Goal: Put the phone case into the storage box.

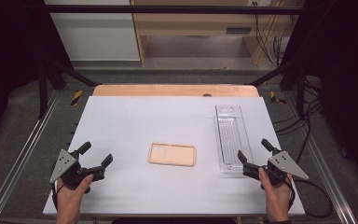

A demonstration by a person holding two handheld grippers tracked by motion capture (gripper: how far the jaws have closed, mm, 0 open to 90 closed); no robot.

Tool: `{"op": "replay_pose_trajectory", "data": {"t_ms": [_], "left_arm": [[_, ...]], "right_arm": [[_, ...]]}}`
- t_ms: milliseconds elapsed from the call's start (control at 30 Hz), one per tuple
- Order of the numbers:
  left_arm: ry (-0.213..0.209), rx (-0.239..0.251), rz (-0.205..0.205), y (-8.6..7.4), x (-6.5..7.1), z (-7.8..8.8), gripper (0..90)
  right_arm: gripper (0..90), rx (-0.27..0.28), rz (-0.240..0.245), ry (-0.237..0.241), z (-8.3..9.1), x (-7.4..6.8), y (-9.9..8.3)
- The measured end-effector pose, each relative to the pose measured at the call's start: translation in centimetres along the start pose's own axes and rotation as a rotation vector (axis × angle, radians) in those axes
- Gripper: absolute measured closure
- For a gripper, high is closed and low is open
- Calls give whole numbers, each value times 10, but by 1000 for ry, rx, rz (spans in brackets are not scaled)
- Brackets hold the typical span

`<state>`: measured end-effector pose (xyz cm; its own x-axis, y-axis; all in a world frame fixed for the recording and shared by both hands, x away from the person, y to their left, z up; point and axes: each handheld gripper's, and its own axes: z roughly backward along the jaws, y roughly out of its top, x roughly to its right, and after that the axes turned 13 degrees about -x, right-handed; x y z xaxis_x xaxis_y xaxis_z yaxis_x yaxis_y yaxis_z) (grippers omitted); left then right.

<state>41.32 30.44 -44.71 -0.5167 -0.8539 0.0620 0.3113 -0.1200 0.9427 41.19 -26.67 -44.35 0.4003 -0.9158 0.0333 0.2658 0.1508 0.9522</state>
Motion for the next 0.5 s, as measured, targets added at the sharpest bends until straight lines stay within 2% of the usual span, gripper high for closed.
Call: {"op": "replay_pose_trajectory", "data": {"t_ms": [67,367,400,433,500], "left_arm": [[1,-5,6,0,1,-1,9],[-33,-40,-23,7,17,-10,12],[-44,-53,-36,11,24,-14,13],[-44,-53,-36,11,24,-14,15],[-57,-83,-56,17,36,-21,16]], "right_arm": [[51,0,3,-3,1,0,0],[46,25,-11,-3,5,2,0],[46,24,-8,-1,4,2,-1],[46,20,-7,-2,4,2,-1],[46,21,-9,-1,4,1,-1]]}}
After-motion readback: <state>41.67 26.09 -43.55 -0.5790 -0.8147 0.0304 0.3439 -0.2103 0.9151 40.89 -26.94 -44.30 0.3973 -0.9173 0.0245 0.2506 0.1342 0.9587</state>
